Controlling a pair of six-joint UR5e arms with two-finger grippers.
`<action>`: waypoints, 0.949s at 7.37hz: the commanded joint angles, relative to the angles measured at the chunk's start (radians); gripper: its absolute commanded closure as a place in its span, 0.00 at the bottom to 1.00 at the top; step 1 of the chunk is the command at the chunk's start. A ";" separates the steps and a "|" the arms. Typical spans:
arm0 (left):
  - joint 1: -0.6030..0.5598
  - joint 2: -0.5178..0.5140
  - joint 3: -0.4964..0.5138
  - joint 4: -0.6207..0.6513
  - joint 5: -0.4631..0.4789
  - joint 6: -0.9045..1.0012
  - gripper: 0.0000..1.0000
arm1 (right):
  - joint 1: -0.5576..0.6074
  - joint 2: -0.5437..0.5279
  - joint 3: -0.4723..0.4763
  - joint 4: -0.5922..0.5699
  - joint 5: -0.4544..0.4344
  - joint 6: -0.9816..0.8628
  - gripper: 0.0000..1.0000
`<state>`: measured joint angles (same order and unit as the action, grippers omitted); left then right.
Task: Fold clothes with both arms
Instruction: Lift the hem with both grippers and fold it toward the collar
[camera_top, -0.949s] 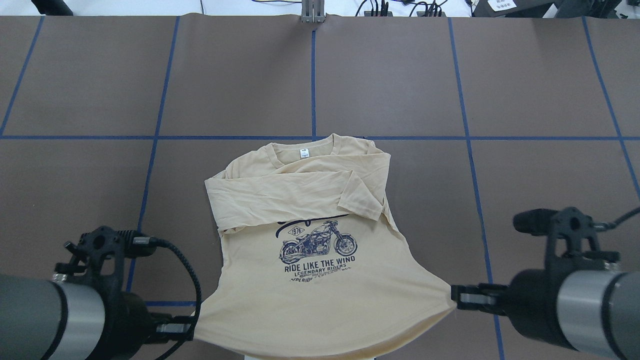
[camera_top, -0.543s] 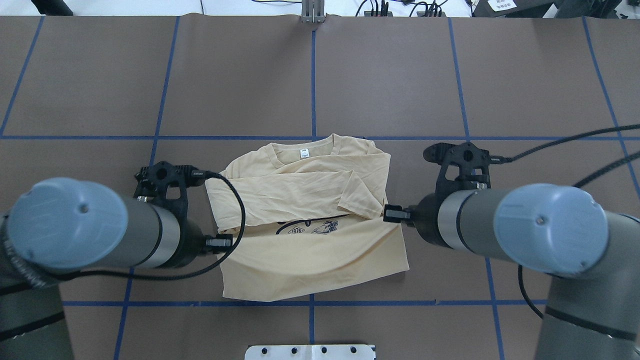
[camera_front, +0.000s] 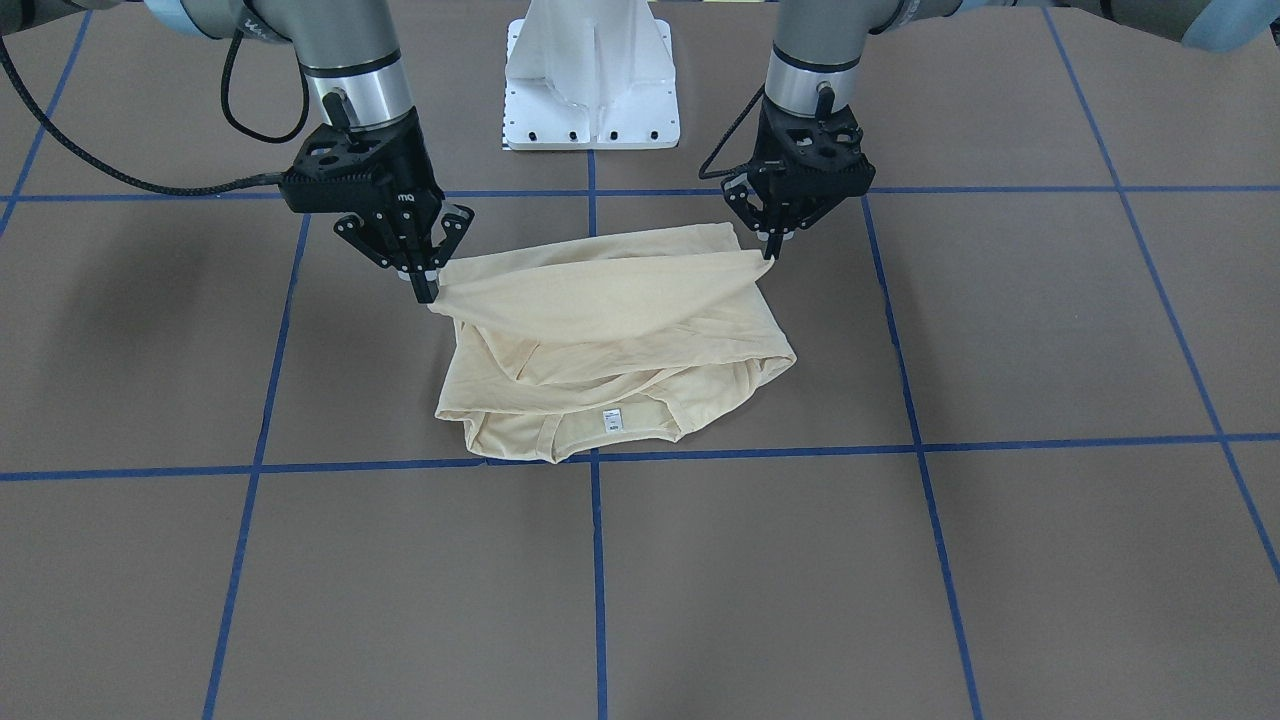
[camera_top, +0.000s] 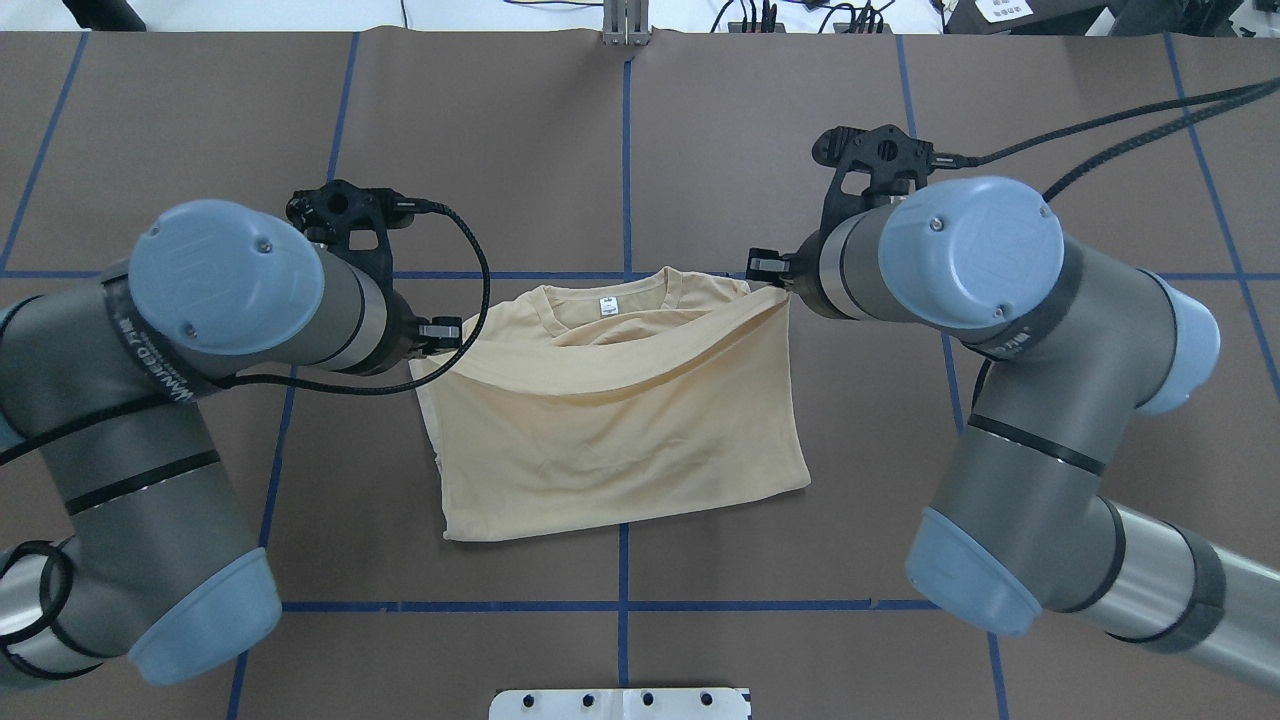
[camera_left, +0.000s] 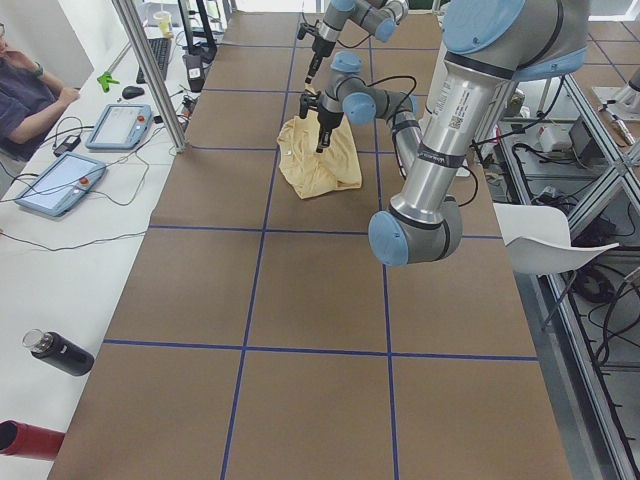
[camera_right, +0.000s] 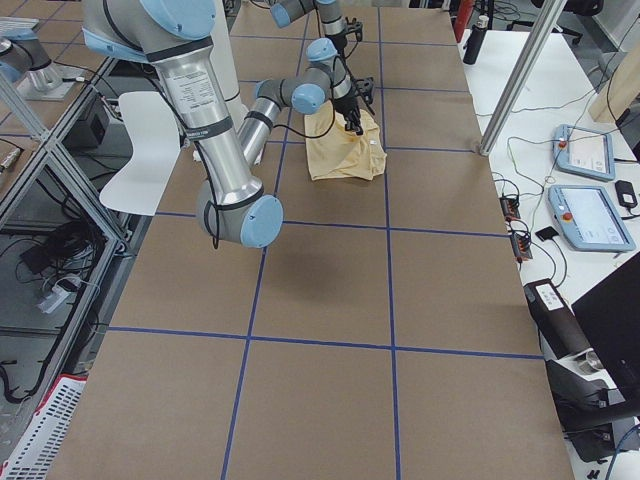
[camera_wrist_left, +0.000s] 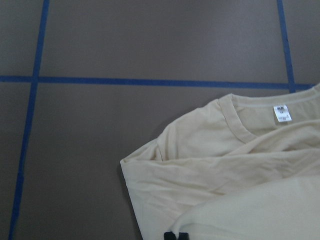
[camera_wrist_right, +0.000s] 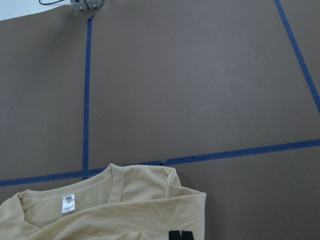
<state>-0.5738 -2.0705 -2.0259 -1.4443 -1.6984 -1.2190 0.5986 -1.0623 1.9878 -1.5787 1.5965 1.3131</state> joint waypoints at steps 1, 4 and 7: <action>-0.017 -0.033 0.152 -0.100 0.043 0.003 1.00 | 0.013 0.045 -0.111 0.037 -0.001 -0.003 1.00; -0.018 -0.031 0.353 -0.283 0.066 0.036 1.00 | 0.016 0.128 -0.402 0.230 -0.006 -0.046 1.00; -0.023 -0.022 0.408 -0.384 0.065 0.120 1.00 | 0.032 0.124 -0.463 0.273 -0.004 -0.118 1.00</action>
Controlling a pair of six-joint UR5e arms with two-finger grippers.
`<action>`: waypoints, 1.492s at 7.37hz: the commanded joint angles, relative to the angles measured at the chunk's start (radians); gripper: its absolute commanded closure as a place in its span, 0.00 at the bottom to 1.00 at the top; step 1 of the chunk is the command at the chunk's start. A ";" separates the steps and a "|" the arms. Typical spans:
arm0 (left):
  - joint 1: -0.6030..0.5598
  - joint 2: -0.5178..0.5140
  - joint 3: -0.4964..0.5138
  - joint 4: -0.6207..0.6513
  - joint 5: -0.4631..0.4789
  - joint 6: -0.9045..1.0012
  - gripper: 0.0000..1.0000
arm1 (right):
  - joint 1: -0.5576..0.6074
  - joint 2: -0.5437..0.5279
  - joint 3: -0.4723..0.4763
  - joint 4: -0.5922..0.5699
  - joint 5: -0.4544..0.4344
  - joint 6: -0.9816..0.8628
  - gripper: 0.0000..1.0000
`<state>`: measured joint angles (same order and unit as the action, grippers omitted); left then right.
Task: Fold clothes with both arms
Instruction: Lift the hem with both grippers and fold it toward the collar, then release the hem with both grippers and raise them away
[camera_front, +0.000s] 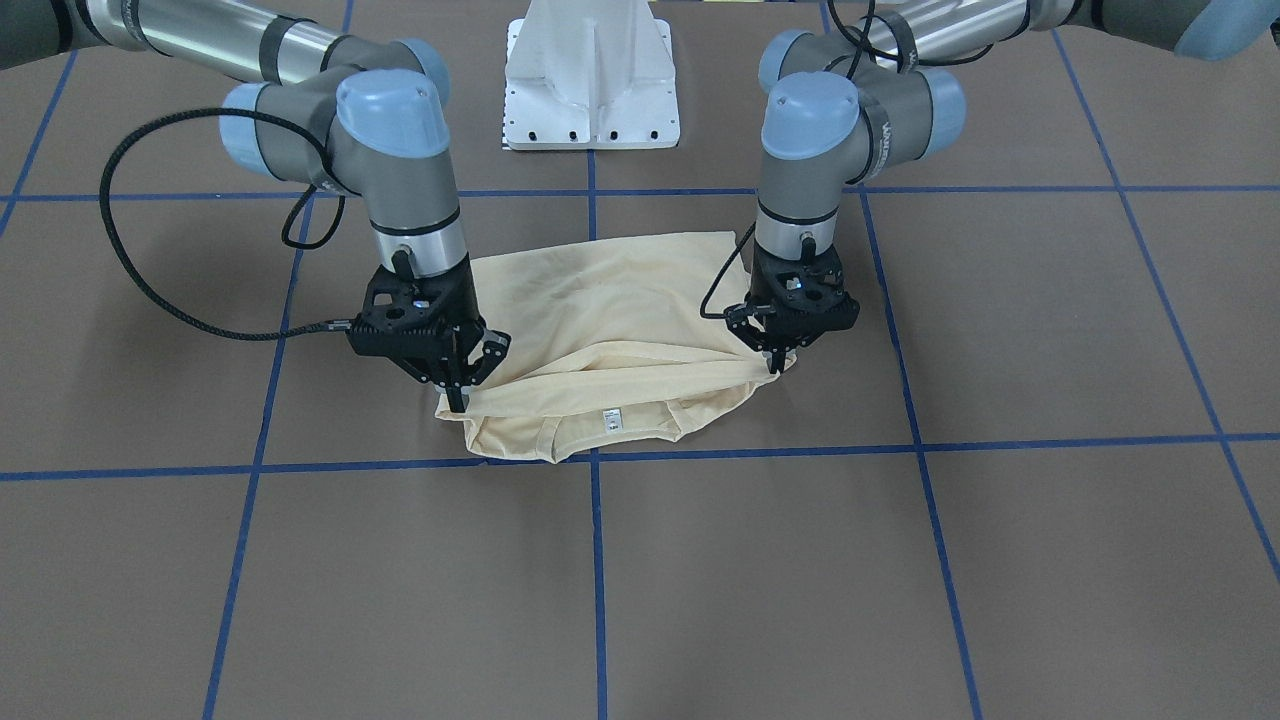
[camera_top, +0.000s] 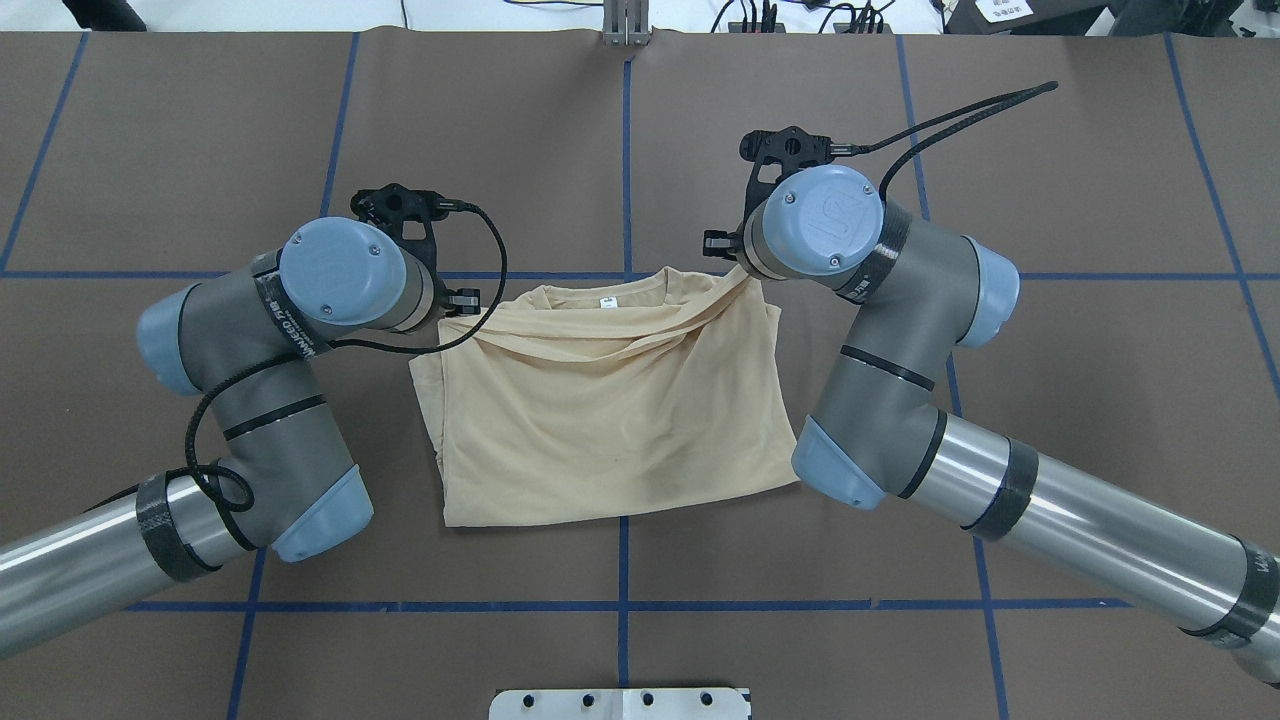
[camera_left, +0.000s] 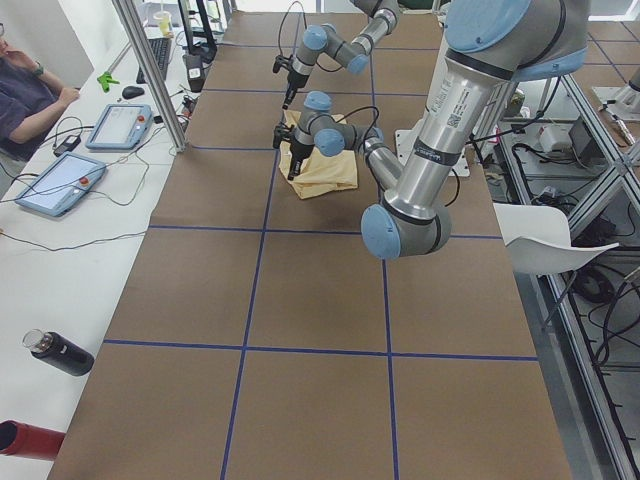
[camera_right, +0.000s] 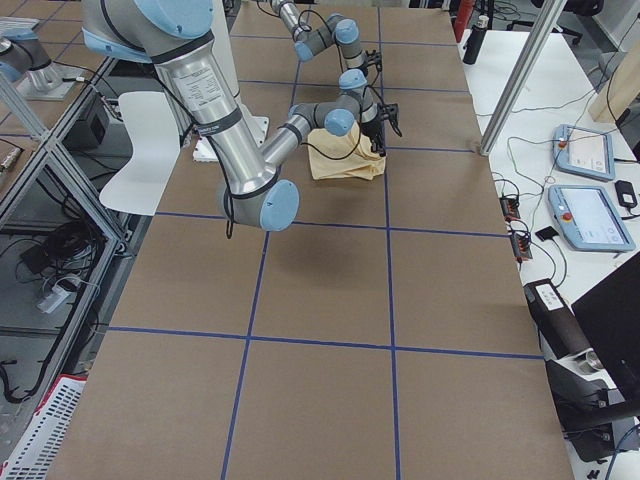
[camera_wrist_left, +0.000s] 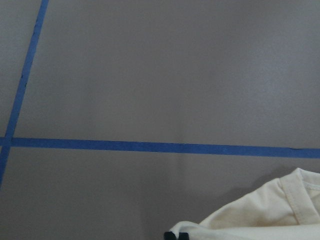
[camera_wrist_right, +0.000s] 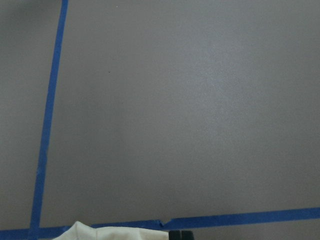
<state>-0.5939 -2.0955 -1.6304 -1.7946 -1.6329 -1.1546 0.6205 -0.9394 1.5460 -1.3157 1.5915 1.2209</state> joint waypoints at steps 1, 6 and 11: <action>-0.007 0.005 0.009 -0.049 -0.001 0.081 1.00 | 0.030 0.002 -0.023 0.012 0.007 -0.064 1.00; -0.026 0.049 -0.067 -0.049 -0.010 0.148 1.00 | 0.067 -0.010 -0.021 0.015 0.097 -0.078 1.00; -0.041 0.063 -0.072 -0.054 -0.015 0.219 0.00 | 0.059 -0.006 -0.017 0.013 0.104 -0.081 0.00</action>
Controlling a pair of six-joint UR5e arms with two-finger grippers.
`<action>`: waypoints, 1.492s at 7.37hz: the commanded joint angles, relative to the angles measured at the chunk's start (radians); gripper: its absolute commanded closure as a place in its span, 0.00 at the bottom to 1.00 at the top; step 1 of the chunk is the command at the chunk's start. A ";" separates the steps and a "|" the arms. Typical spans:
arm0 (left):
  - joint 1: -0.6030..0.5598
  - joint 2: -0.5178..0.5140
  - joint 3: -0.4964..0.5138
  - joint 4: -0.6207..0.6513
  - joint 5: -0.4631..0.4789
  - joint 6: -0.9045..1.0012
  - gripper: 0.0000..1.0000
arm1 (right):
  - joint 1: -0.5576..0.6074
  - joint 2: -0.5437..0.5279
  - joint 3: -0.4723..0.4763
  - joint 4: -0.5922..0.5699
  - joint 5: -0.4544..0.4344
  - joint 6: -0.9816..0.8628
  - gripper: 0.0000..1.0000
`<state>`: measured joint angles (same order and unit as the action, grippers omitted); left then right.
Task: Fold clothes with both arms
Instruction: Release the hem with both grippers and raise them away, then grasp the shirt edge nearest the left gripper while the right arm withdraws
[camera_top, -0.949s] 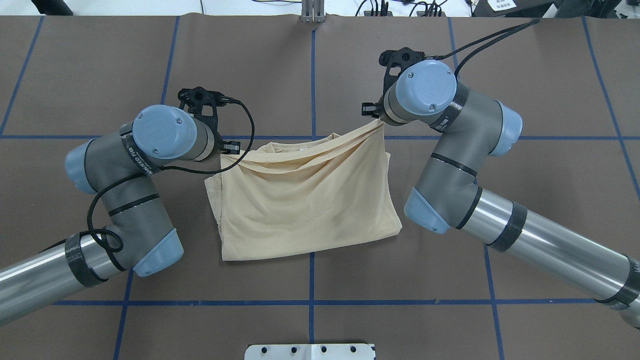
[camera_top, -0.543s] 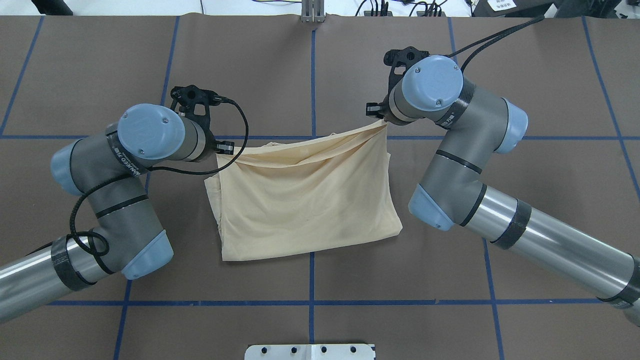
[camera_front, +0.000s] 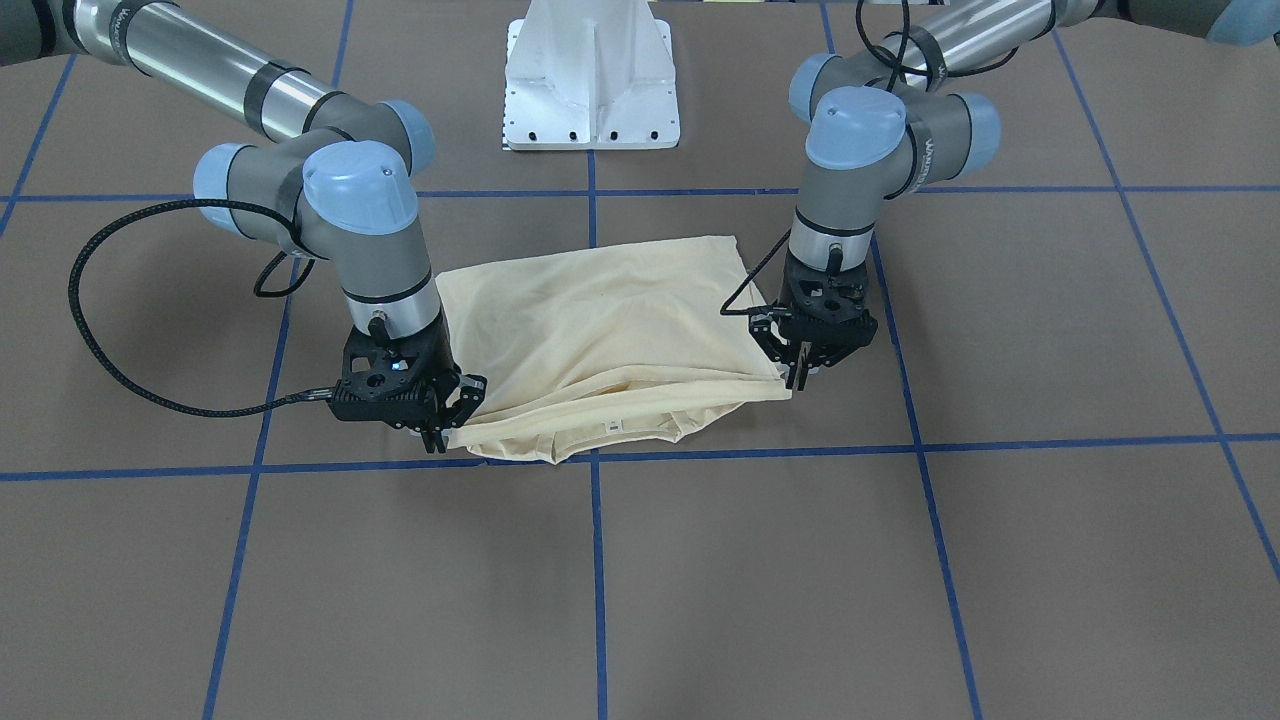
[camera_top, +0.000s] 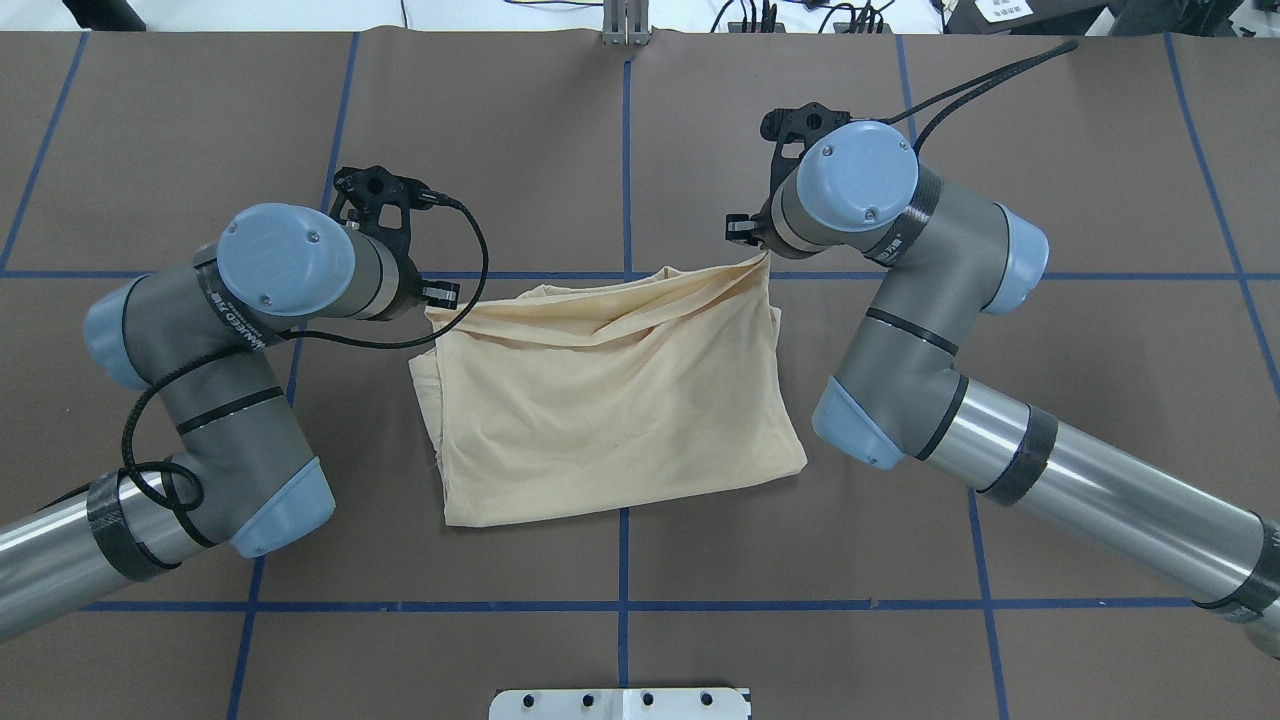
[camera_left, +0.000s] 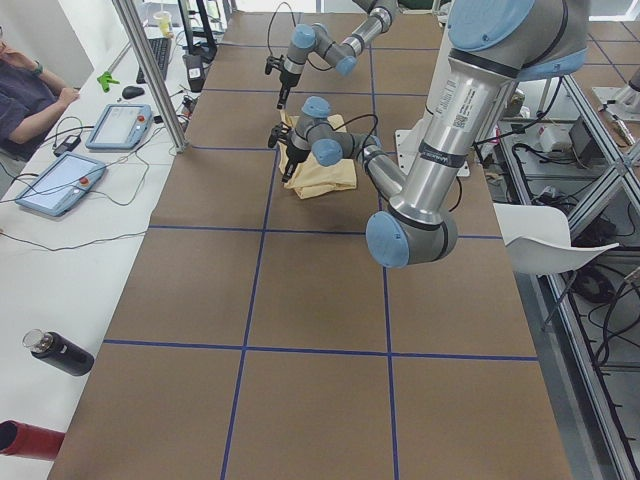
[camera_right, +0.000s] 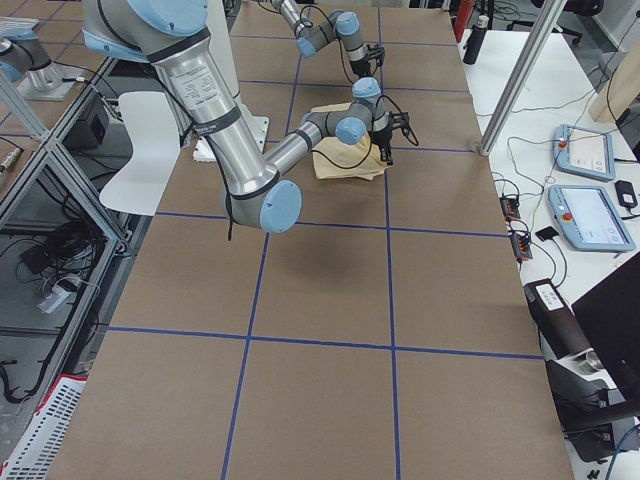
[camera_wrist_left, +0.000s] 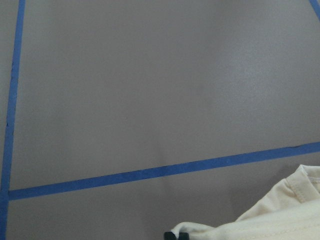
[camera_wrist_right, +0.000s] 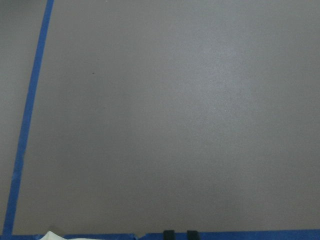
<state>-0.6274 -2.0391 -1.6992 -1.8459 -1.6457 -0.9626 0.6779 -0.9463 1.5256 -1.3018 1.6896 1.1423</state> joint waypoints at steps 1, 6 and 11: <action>-0.011 0.008 -0.011 -0.004 -0.038 0.044 0.00 | 0.023 0.004 0.010 -0.002 0.021 -0.022 0.00; 0.081 0.232 -0.125 -0.257 -0.092 -0.084 0.00 | 0.228 -0.214 0.186 0.003 0.306 -0.309 0.00; 0.271 0.229 -0.142 -0.319 -0.052 -0.329 0.33 | 0.265 -0.264 0.216 0.001 0.349 -0.371 0.00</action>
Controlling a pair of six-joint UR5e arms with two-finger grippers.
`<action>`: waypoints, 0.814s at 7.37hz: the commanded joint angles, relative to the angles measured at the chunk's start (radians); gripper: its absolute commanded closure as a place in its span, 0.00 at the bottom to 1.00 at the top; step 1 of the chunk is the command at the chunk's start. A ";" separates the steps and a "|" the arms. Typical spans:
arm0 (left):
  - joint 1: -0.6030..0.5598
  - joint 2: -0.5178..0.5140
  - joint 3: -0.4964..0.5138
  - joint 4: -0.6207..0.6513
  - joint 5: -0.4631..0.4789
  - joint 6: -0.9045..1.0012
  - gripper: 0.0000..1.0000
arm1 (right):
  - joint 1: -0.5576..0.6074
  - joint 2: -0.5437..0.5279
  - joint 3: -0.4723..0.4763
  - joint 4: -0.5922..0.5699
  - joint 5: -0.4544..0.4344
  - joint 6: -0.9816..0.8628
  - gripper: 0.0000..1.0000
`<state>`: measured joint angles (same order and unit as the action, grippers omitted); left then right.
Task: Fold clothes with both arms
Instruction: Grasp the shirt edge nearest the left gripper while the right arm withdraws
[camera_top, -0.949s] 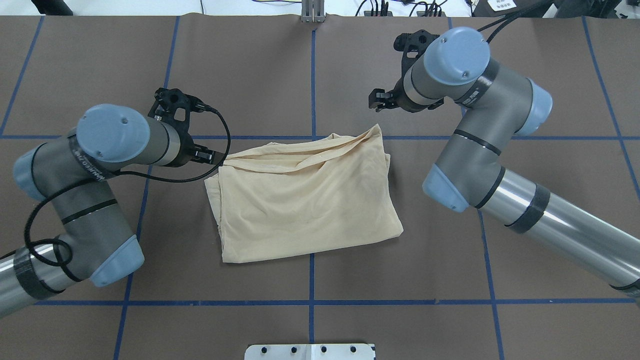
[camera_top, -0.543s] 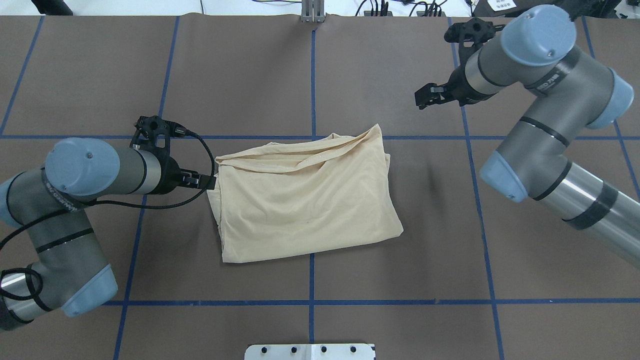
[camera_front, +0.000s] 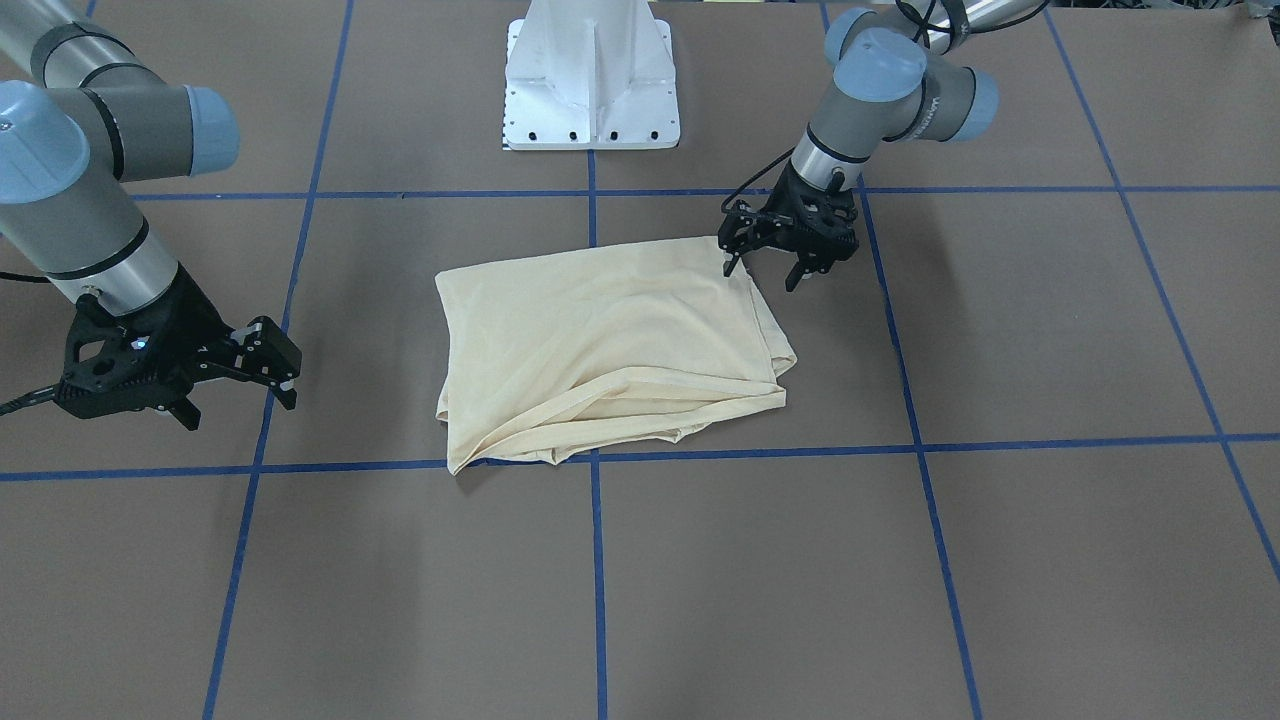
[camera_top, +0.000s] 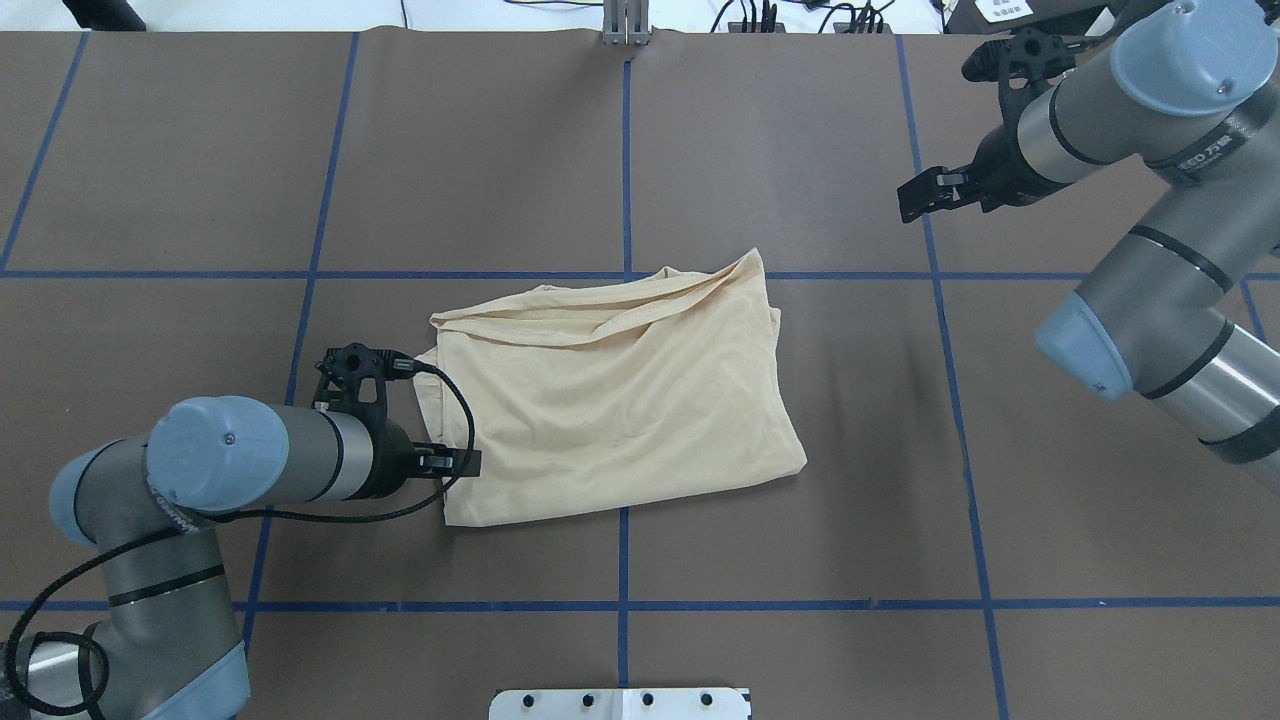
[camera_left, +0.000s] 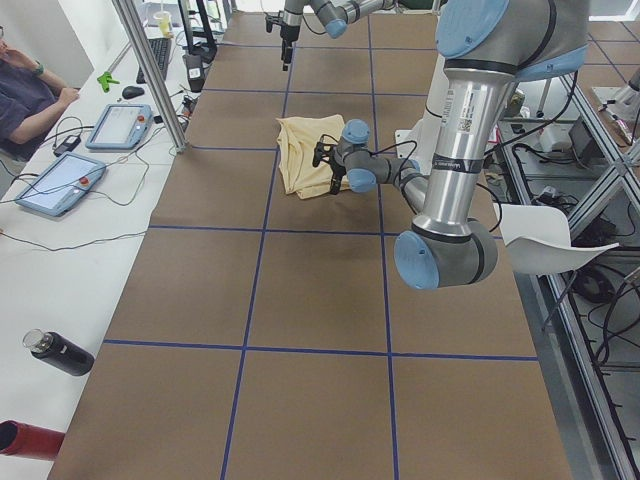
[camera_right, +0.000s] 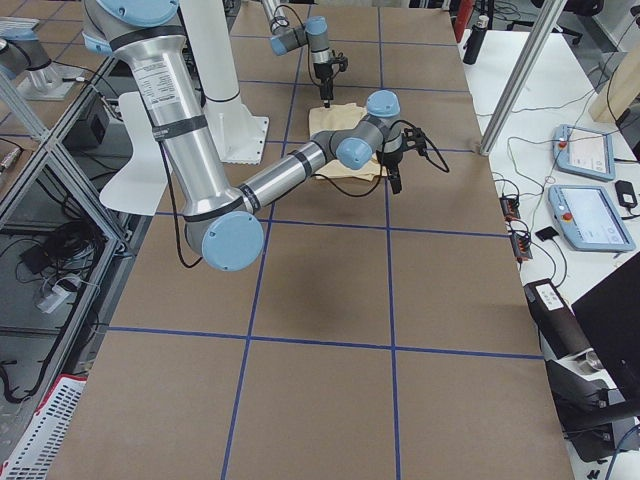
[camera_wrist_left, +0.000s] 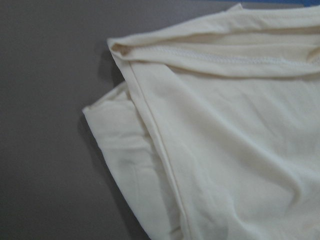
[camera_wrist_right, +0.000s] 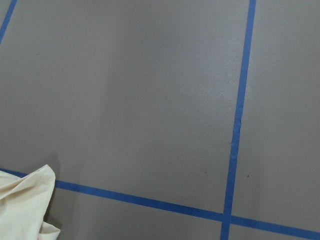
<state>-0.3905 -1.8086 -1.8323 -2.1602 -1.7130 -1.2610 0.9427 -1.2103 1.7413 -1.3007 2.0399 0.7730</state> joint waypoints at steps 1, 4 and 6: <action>0.045 -0.002 -0.008 -0.004 0.016 -0.031 0.39 | -0.001 0.000 0.000 0.000 -0.001 -0.001 0.00; 0.064 0.000 -0.008 -0.003 0.019 -0.032 0.39 | -0.001 0.002 -0.002 0.000 -0.004 0.000 0.00; 0.065 0.002 -0.007 -0.001 0.021 -0.032 0.88 | -0.002 0.005 -0.005 0.000 -0.006 0.000 0.00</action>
<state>-0.3269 -1.8084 -1.8405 -2.1626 -1.6935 -1.2928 0.9414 -1.2080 1.7384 -1.3008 2.0353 0.7729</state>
